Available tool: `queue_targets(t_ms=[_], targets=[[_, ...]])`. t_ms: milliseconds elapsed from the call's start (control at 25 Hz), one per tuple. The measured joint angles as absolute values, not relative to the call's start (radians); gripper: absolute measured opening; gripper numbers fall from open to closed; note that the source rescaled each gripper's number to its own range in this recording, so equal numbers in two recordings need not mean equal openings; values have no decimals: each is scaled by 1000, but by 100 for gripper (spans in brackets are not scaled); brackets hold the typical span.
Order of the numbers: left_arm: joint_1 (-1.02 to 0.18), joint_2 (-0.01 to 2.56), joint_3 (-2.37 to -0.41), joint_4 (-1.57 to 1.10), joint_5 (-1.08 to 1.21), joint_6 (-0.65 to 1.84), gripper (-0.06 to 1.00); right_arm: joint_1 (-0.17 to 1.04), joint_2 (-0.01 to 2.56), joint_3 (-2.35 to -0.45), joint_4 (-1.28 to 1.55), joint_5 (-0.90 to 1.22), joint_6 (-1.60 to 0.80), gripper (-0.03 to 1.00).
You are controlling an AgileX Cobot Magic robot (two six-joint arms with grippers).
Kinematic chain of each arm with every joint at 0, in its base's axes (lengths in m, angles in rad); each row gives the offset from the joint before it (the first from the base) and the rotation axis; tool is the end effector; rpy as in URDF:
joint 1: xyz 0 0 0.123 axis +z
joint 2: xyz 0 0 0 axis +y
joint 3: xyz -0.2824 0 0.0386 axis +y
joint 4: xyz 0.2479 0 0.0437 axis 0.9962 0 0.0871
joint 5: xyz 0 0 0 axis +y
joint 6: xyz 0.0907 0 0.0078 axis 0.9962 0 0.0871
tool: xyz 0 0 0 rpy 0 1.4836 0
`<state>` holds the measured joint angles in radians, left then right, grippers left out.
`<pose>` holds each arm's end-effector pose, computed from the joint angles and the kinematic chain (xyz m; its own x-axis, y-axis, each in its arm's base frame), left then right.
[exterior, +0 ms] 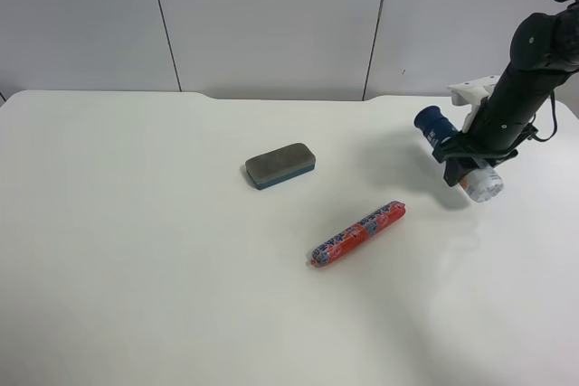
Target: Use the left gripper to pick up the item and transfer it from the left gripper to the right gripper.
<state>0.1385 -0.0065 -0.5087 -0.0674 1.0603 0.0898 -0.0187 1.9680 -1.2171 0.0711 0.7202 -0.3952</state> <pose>-0.0062 -0.0063 0.2797 -0.4411 -0.0042 -0.8974 -0.0606 0.9978 0.0251 0.3728 -0.0027 0.1419 -0.9287 -0.3174 -0.1916 -0.3198 0.9473 -0.0193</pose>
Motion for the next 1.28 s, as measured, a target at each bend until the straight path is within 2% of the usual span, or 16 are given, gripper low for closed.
queue_targets(t_ms=[480,520,640,680,720,880,1280], targets=[[139,-7,-509,-67,1060,90,99,-19,1968,-1217,71,713,-395,1],[139,-7,-509,-67,1060,90,99,-19,1968,-1217,71,714,-395,8],[139,-7,-509,-67,1060,90,99,-19,1968,-1220,71,724,-395,69],[139,-7,-509,-67,1060,90,99,-19,1968,-1221,71,727,-395,82],[139,-7,-509,-67,1060,90,99,-19,1968,-1221,71,729,-395,89],[139,-7,-509,-67,1060,90,99,-19,1968,-1221,71,731,-395,98],[139,-7,-509,-67,1060,90,100,-19,1968,-1221,71,731,-395,99]])
